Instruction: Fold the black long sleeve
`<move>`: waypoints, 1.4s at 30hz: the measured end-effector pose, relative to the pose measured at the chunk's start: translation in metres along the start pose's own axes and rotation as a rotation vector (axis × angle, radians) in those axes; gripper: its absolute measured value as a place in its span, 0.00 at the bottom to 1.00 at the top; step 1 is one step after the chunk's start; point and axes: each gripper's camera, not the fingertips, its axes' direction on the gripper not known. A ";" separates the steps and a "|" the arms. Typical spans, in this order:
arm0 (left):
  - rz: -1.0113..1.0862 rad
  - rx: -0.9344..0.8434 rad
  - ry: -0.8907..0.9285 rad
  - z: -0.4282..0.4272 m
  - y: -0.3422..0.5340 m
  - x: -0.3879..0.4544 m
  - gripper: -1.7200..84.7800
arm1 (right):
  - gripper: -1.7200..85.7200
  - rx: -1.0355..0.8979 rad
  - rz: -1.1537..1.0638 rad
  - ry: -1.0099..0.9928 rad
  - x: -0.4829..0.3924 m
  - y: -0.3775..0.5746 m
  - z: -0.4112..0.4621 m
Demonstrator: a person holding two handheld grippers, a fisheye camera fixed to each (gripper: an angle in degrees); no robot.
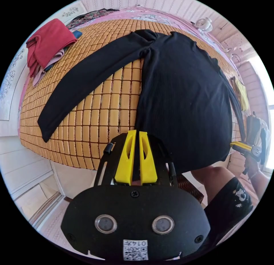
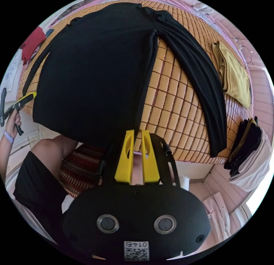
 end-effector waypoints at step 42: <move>0.187 0.436 0.062 0.014 0.146 0.037 0.07 | 0.12 0.417 0.019 -0.136 0.007 0.202 0.016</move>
